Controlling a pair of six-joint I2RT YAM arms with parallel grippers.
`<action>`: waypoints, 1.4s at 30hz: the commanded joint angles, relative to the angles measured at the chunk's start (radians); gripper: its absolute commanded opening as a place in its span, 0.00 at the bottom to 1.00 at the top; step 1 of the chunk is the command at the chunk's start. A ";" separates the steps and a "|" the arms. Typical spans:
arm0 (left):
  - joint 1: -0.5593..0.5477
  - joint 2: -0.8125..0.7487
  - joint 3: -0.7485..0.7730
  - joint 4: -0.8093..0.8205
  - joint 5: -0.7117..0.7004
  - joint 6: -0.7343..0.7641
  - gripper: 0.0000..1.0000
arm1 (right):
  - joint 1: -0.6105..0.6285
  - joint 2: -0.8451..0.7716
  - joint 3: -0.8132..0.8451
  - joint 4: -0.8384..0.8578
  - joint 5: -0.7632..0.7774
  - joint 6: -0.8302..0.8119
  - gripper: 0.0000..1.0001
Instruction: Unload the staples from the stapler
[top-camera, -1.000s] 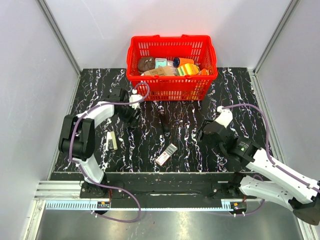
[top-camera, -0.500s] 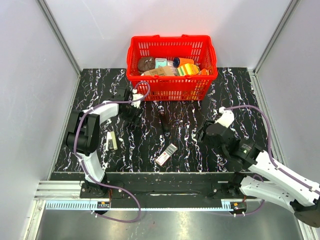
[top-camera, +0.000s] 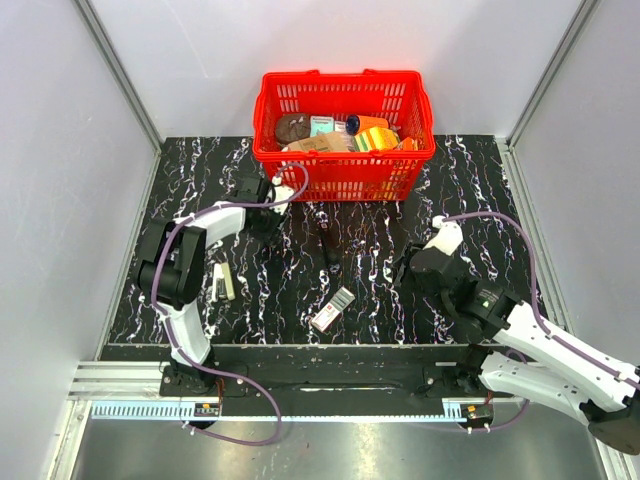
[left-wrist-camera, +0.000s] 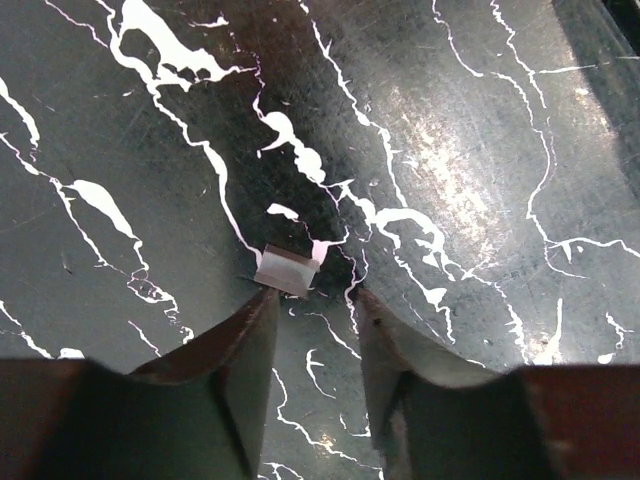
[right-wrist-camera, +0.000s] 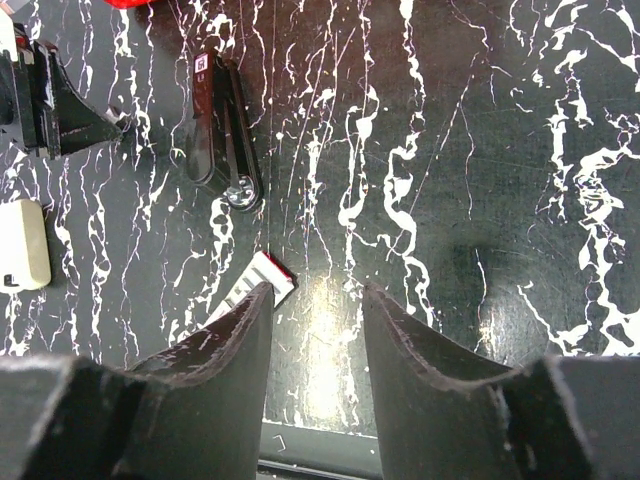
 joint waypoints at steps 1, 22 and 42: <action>-0.018 0.004 0.021 0.040 -0.029 0.023 0.36 | 0.002 -0.020 -0.019 0.044 -0.014 -0.016 0.45; -0.196 -0.065 -0.047 -0.047 0.062 0.166 0.31 | 0.002 -0.033 -0.032 0.045 -0.037 -0.020 0.33; 0.013 -0.043 0.125 -0.121 0.143 0.315 0.64 | 0.004 -0.031 -0.039 0.059 -0.042 -0.030 0.34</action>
